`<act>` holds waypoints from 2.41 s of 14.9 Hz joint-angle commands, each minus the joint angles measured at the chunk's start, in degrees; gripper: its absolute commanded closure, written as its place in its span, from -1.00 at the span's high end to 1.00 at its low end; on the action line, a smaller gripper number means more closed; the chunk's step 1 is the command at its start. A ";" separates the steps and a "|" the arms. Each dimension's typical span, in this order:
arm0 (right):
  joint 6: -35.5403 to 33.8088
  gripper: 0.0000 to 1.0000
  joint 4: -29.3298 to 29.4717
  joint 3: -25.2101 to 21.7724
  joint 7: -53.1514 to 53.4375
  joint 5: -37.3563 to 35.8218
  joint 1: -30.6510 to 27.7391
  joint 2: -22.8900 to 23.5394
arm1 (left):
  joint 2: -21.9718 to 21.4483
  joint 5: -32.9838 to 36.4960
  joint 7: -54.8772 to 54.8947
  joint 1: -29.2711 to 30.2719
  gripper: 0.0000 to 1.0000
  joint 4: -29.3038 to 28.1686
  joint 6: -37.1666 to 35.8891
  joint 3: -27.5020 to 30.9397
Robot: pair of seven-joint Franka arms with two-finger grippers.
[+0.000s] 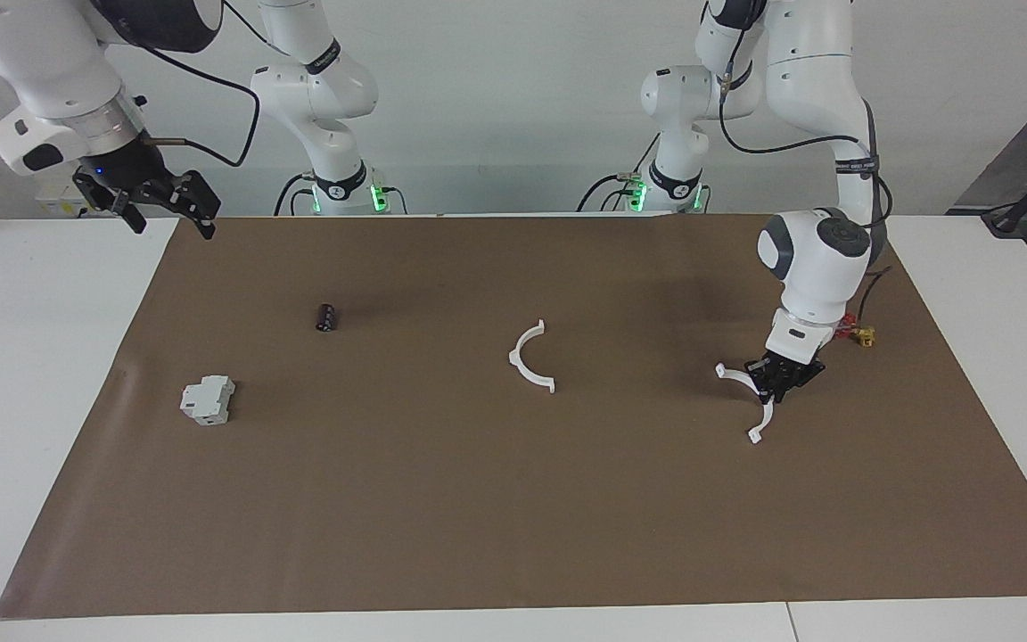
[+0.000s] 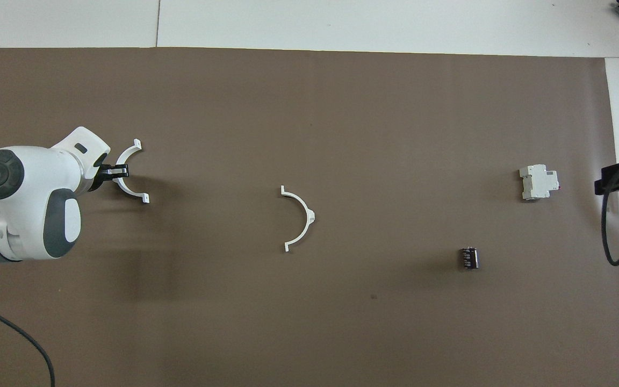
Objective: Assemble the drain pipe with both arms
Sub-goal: 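Carry the second half-ring with the left gripper onto the placed half-ring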
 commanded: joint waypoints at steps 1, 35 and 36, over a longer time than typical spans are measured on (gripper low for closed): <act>-0.30 1.00 0.36 0.14 -2.42 -1.10 0.29 0.36 | 0.04 -0.54 0.45 -5.15 -1.00 2.17 -2.54 0.68; 0.51 1.00 -1.32 0.14 -2.07 1.11 0.55 -0.43 | -6.02 1.04 -29.79 -32.43 -1.00 -4.85 -5.10 0.77; 0.51 1.00 -1.32 0.14 -2.07 1.11 0.55 -0.43 | -6.02 1.22 -29.79 -32.51 -1.00 -4.85 -5.01 0.77</act>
